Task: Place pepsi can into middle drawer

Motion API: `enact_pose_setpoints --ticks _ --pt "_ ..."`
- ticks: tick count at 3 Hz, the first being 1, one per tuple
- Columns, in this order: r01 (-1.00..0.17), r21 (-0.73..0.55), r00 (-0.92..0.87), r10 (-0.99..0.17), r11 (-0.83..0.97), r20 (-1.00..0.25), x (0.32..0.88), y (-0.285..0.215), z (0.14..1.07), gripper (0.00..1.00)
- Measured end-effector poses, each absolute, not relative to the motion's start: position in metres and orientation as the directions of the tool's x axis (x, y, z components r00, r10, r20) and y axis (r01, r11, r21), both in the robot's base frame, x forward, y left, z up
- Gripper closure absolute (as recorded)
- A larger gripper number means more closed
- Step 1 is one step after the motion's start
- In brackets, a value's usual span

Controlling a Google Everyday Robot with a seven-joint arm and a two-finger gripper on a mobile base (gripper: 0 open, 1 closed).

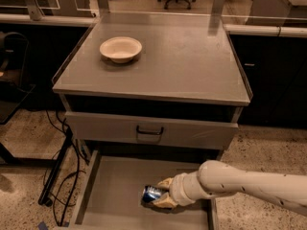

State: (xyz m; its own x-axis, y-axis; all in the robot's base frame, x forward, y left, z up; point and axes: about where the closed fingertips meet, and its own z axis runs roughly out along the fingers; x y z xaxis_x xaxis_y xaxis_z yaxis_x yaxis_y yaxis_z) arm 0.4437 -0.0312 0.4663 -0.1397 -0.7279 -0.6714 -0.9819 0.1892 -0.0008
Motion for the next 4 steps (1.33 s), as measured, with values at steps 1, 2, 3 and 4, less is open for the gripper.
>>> enact_pose_setpoints --ticks 1,2,3,4 --pt "-0.988 0.056 -0.145 -0.744 0.143 -0.652 0.425 -0.022 0.42 1.0" --pt "-0.992 0.066 -0.125 -0.756 0.108 -0.642 0.435 -0.016 0.389 1.0" --pt "-0.992 0.067 -0.125 -0.756 0.108 -0.642 0.435 -0.016 0.389 1.0" --pt "-0.992 0.067 -0.125 -0.756 0.108 -0.642 0.435 -0.016 0.389 0.81"
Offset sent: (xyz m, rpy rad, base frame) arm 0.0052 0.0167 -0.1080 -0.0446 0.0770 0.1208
